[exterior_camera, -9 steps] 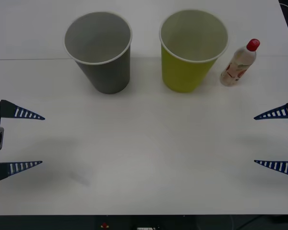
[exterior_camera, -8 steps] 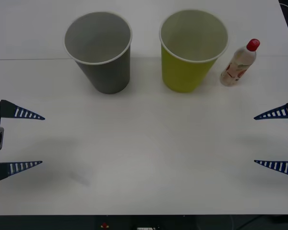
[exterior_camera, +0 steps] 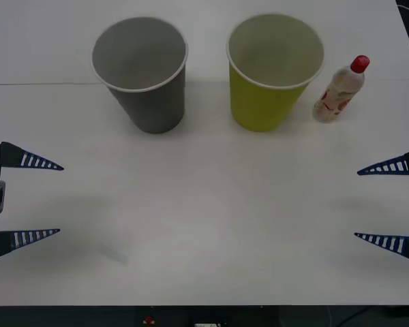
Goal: Put the can into the green bin and the plastic bottle into the gray bin
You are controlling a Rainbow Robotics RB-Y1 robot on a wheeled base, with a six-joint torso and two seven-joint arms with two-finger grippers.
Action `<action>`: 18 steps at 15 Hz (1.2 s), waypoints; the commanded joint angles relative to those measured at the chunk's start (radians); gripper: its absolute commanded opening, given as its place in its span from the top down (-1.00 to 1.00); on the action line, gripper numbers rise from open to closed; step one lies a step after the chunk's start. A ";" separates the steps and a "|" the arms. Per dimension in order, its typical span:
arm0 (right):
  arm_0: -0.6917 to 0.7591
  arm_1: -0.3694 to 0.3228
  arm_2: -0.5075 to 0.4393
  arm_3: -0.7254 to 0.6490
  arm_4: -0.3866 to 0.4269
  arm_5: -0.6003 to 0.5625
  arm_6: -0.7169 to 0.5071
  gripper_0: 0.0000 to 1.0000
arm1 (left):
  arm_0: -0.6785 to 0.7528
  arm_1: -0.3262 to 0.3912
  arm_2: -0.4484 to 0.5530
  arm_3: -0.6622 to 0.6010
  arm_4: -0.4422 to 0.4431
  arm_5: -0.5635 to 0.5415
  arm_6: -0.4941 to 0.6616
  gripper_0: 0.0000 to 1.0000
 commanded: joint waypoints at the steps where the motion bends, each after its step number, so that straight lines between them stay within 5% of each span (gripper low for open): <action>1: 0.073 -0.010 0.001 -0.042 -0.024 0.133 -0.006 -1.00 | 0.000 0.000 0.000 0.000 0.000 0.000 0.000 -1.00; 6: 0.190 -0.036 0.034 -0.103 -0.088 0.394 -0.026 -1.00 | 0.000 0.000 0.000 0.000 0.000 0.000 0.000 -1.00; 14: 0.191 -0.110 0.302 -0.120 -0.343 0.959 -0.025 -1.00 | 0.000 0.000 0.000 0.000 0.000 0.000 0.000 -1.00; 18: 0.078 -0.110 0.501 -0.123 -0.367 1.281 -0.064 -1.00 | 0.000 0.000 0.000 0.000 0.000 0.000 0.000 -1.00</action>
